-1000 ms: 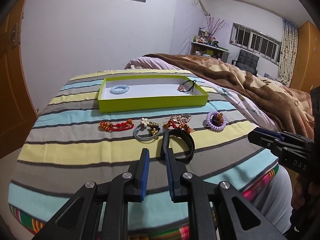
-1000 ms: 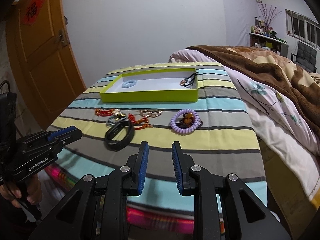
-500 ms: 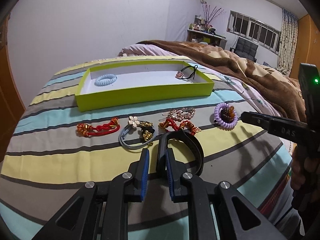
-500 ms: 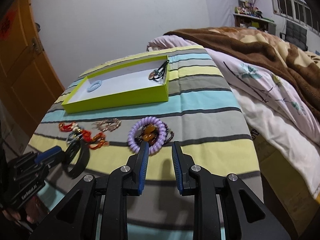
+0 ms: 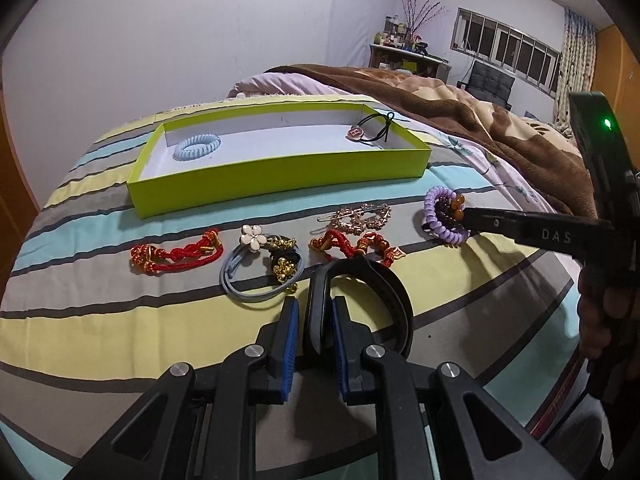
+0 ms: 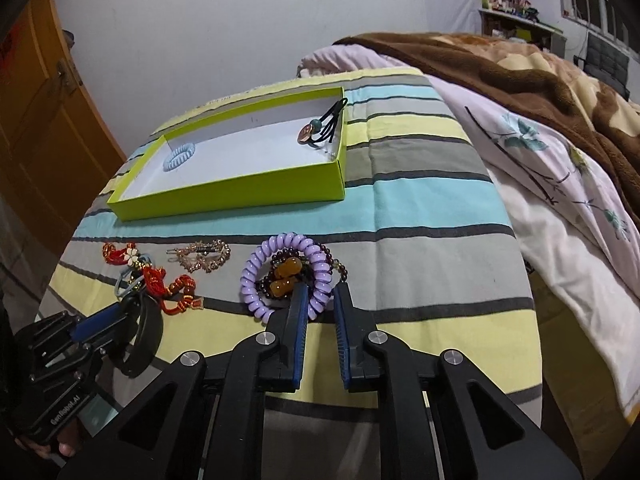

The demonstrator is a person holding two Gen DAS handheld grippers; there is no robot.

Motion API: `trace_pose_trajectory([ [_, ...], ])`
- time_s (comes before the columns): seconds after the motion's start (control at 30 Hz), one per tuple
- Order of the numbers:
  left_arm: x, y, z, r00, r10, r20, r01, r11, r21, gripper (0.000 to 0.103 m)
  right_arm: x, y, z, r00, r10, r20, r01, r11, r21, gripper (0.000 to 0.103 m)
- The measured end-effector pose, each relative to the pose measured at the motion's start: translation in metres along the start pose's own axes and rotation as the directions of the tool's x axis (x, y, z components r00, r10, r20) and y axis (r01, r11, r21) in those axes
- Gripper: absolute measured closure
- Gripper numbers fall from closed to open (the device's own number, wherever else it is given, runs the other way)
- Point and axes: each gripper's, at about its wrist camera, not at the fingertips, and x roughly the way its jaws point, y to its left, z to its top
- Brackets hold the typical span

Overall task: Organize jewelry
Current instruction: 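Grasp the black band with the left tool while the right grasps the purple coil hair tie, then carry the black band and purple coil into the box and open both tools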

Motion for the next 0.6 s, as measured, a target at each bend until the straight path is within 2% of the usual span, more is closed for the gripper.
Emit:
trace_pose_trajectory([
  [0.23, 0.000, 0.001, 0.000, 1.000, -0.008, -0.002, 0.008, 1.000, -0.009, 0.087, 0.013, 0.006, 0.014, 0.994, 0.012, -0.105, -0.020, 0.997, -0.079, 0.089],
  [0.47, -0.001, 0.001, -0.001, 1.000, -0.001, 0.000, 0.001, 1.000, -0.007, 0.088, 0.011, 0.017, 0.007, 0.997, -0.051, -0.063, 0.042, 0.991, -0.125, 0.094],
  [0.6, -0.004, 0.004, -0.003, 1.000, 0.003, 0.007, -0.003, 1.000, -0.017, 0.091, 0.002, 0.017, 0.004, 0.998, -0.062, -0.030, 0.059, 0.992, -0.110, 0.094],
])
